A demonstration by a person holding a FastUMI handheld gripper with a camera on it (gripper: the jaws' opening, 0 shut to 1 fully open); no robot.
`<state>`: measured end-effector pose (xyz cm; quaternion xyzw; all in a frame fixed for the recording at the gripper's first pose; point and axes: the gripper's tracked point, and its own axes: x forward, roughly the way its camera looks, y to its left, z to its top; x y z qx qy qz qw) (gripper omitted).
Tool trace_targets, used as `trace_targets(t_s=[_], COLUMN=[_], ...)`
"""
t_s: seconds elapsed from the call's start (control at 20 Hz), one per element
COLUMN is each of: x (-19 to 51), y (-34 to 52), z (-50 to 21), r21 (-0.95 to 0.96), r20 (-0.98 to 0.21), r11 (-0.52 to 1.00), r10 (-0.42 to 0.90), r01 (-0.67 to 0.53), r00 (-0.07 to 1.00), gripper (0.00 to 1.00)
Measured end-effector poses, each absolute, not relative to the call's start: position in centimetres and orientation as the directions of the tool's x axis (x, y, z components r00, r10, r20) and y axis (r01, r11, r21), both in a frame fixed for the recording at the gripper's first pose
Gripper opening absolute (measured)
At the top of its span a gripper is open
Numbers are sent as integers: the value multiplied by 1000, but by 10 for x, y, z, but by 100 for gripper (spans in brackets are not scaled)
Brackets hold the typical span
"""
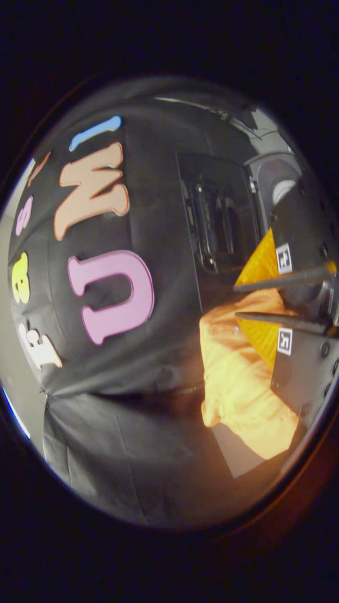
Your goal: Put the clothes into the washing machine and then close the washing machine lid.
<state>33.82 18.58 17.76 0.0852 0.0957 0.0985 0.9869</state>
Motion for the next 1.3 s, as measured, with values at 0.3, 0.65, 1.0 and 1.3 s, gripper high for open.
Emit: trace_targets(t_s=[0.3,0.65,1.0,1.3], x=[317,317,324,351], y=[261,273,246,173], z=[184,167,175,177], r21=[247,213,279,117], r20=[-171,-217,-189,-193], r11=[907,914,917,986], r10=[388,389,344,136], r01=[-342,-345,-286,-115], r00=[906,896,920,972], gripper=[43,65,11,11])
